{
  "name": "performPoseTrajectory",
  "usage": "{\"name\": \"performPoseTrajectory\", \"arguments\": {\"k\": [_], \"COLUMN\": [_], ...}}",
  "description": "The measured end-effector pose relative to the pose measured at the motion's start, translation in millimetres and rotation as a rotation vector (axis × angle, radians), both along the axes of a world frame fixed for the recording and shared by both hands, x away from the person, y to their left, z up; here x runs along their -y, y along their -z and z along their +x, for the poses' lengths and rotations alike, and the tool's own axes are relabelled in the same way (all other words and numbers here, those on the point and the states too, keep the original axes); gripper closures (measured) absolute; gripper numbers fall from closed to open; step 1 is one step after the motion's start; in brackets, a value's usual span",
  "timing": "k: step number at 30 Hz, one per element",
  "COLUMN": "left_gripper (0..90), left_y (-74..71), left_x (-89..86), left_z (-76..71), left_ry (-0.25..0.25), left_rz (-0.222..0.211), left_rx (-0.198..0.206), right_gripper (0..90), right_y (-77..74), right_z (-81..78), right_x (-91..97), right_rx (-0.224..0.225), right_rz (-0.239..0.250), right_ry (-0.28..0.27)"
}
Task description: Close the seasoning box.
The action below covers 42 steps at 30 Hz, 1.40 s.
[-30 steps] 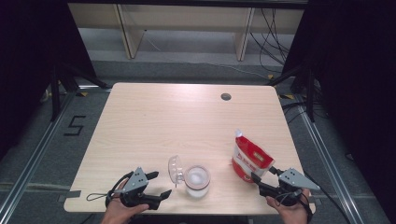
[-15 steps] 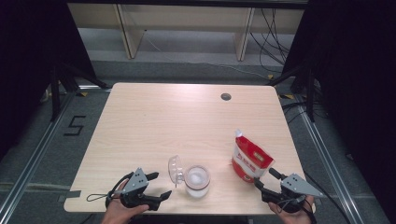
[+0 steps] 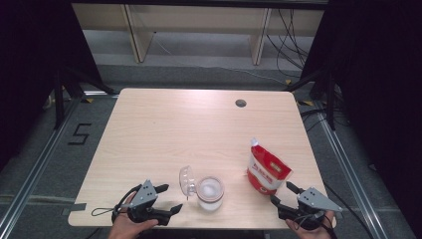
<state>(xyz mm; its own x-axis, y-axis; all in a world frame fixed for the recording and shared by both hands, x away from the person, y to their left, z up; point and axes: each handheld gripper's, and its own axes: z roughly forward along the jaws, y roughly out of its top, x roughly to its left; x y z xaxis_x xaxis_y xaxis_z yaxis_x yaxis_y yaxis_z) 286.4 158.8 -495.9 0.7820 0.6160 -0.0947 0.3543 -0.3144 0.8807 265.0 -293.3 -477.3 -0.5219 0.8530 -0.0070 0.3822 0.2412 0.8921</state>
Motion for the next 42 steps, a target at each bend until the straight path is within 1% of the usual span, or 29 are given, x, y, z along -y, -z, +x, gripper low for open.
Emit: {"name": "performPoseTrajectory", "arguments": {"k": [2, 3, 4, 6, 7, 8, 14, 15, 16, 17, 21, 22, 23, 25, 26, 28, 29, 30, 31, 32, 33, 34, 35, 36, 37, 38, 39, 41, 42], "left_gripper": [19.8, 19.8, 19.8, 20.0, 20.2, 20.8, 25.9, 26.7, 27.0, 27.2, 28.4, 29.0, 29.6, 31.2, 32.8, 40.3, 46.2, 50.8, 54.9, 59.5, 63.6, 68.1, 72.0, 75.6, 78.5, 81.0, 83.5, 86.7, 87.5], "left_y": [-0.5, -0.6, -0.9, -1.9, -2.8, -2.7, -5.0, -4.7, -5.2, -5.3, -7.7, -7.9, -8.5, -8.8, -9.7, -10.7, -11.8, -12.2, -12.9, -14.1, -15.3, -16.0, -18.4, -19.5, -21.5, -22.1, -24.0, -27.4, -28.4], "left_x": [-0.3, -0.2, 0.0, 1.4, 1.1, 1.6, -0.6, 0.0, -1.0, -1.0, -0.2, 1.1, 1.7, 3.6, 2.8, 1.8, 1.0, 0.6, 1.3, 0.4, 0.6, 1.9, 1.9, 3.4, 3.6, 5.6, 6.0, 6.8, 8.8], "left_z": [0.0, -0.2, -0.3, -2.3, -2.2, -2.5, -4.0, -4.4, -4.4, -4.5, -4.6, -5.2, -5.3, -6.1, -6.0, -6.6, -6.8, -6.9, -8.0, -7.7, -8.6, -9.4, -10.0, -10.8, -11.0, -11.6, -12.4, -13.7, -15.5], "left_ry": [-0.002, -0.001, 0.002, -0.015, -0.012, -0.009, 0.002, 0.004, 0.006, 0.001, 0.000, -0.004, 0.000, 0.001, 0.015, 0.011, 0.011, 0.013, 0.004, 0.018, 0.012, 0.010, 0.016, 0.013, 0.013, 0.004, -0.003, 0.004, -0.003], "left_rz": [0.002, 0.002, 0.004, -0.010, -0.001, -0.013, 0.011, -0.007, 0.003, 0.000, 0.002, -0.010, -0.007, -0.020, -0.014, -0.020, -0.015, -0.021, -0.024, -0.011, -0.008, -0.025, -0.009, -0.018, -0.002, -0.019, -0.011, 0.002, -0.009], "left_rx": [-0.006, -0.008, -0.006, -0.026, -0.021, -0.024, -0.026, -0.029, -0.028, -0.031, -0.040, -0.046, -0.041, -0.044, -0.045, -0.042, -0.034, -0.029, -0.024, -0.014, -0.007, -0.004, 0.006, 0.005, 0.018, 0.022, 0.031, 0.049, 0.039], "right_gripper": [30.4, 30.4, 30.4, 30.3, 30.3, 30.2, 29.9, 29.9, 29.9, 29.8, 29.5, 29.4, 29.4, 29.4, 29.4, 29.4, 29.4, 29.3, 29.3, 29.3, 29.3, 29.3, 29.4, 29.3, 29.3, 29.3, 29.4, 29.4, 29.4], "right_y": [-0.3, -0.4, -0.4, -0.4, -0.3, 0.0, -0.8, -1.5, -1.9, -2.0, -1.1, -1.1, -1.3, -0.9, -1.4, -1.4, -1.4, -1.6, -1.7, -1.7, -1.5, -1.5, -1.2, -1.4, -0.9, -0.8, -0.7, -0.7, -0.2], "right_z": [0.7, -0.8, 0.9, 0.8, -0.7, 0.2, 0.8, 0.5, 0.8, 0.4, 0.5, 0.2, 0.1, -0.5, -2.3, -0.9, -2.2, -3.2, -2.2, -2.4, -2.1, -2.4, -2.2, -2.6, -2.5, -3.3, -3.1, -5.8, -3.2], "right_x": [0.9, 0.0, 2.3, 2.3, 0.7, 0.7, 0.9, 0.9, 1.2, 0.1, 0.5, 0.7, 1.1, 0.8, 0.0, 0.9, 0.2, -0.4, 0.6, 1.0, 1.3, 1.4, 1.5, 2.1, 2.1, 1.5, 2.7, 0.6, 2.4], "right_rx": [0.002, -0.014, 0.014, 0.009, -0.011, -0.015, -0.012, -0.006, 0.016, -0.002, -0.009, -0.009, -0.009, -0.012, -0.031, -0.014, -0.007, -0.017, -0.007, 0.001, -0.006, -0.006, -0.004, -0.004, -0.004, -0.010, -0.007, -0.032, -0.008], "right_rz": [-0.007, 0.008, -0.024, -0.027, -0.011, -0.006, -0.016, -0.025, -0.036, -0.017, -0.034, -0.034, -0.035, -0.018, -0.014, -0.027, -0.025, -0.023, -0.034, -0.041, -0.040, -0.041, -0.035, -0.040, -0.033, -0.021, -0.030, -0.012, -0.027], "right_ry": [-0.003, 0.012, 0.001, 0.003, 0.012, 0.000, -0.005, -0.007, -0.003, -0.008, -0.007, -0.006, -0.006, 0.002, 0.015, -0.006, 0.016, 0.021, 0.008, 0.012, -0.003, -0.003, -0.007, -0.002, -0.002, 0.008, 0.010, 0.033, 0.010]}}
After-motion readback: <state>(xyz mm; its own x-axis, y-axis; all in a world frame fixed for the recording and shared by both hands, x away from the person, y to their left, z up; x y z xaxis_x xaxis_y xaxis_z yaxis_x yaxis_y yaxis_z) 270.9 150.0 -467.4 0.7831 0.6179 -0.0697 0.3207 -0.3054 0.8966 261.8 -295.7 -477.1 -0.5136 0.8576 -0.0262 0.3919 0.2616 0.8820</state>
